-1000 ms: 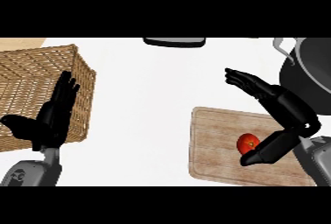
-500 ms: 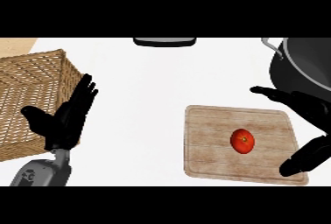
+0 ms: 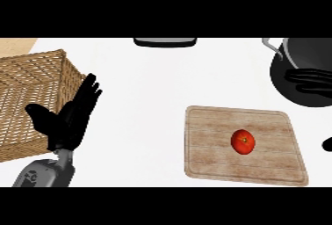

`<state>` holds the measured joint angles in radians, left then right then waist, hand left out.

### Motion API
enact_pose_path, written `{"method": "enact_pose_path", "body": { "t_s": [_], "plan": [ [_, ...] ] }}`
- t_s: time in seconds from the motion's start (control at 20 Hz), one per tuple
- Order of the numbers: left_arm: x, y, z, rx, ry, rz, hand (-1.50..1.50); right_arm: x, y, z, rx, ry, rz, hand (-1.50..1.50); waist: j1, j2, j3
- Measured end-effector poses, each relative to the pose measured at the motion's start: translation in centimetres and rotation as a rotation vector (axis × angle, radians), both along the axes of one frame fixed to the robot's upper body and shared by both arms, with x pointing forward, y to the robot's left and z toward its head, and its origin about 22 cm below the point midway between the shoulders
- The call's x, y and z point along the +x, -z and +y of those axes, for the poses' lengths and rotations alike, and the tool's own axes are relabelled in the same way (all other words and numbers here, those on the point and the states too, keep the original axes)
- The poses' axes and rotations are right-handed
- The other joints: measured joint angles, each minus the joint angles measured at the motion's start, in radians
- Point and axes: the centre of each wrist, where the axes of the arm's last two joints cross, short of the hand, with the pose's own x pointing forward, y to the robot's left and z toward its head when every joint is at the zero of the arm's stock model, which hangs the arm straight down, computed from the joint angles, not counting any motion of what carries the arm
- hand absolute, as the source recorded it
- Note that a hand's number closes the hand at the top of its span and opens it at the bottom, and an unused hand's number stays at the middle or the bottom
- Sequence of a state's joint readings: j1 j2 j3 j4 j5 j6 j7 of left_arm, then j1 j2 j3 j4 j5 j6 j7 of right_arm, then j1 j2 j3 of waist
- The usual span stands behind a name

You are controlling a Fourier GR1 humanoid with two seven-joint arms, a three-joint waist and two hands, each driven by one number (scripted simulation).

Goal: Pick the tomato from the cutting board and place it in the pot

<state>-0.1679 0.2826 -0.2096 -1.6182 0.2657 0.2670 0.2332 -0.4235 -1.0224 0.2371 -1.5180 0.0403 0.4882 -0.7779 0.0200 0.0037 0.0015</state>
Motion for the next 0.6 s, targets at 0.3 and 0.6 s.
{"method": "enact_pose_path", "body": {
  "t_s": [0.3,0.6],
  "plan": [
    [-0.1,-0.9,-0.1,0.005,0.004,0.001,0.00,0.0,-1.2,1.4,-0.209,-0.008,-0.015,-1.50,0.003,-0.001,-0.002],
    [-0.1,-0.9,0.3,0.006,-0.006,0.007,0.00,0.1,0.0,2.9,-0.318,-0.004,0.022,-1.50,-0.006,-0.002,-0.002]
  ]
}}
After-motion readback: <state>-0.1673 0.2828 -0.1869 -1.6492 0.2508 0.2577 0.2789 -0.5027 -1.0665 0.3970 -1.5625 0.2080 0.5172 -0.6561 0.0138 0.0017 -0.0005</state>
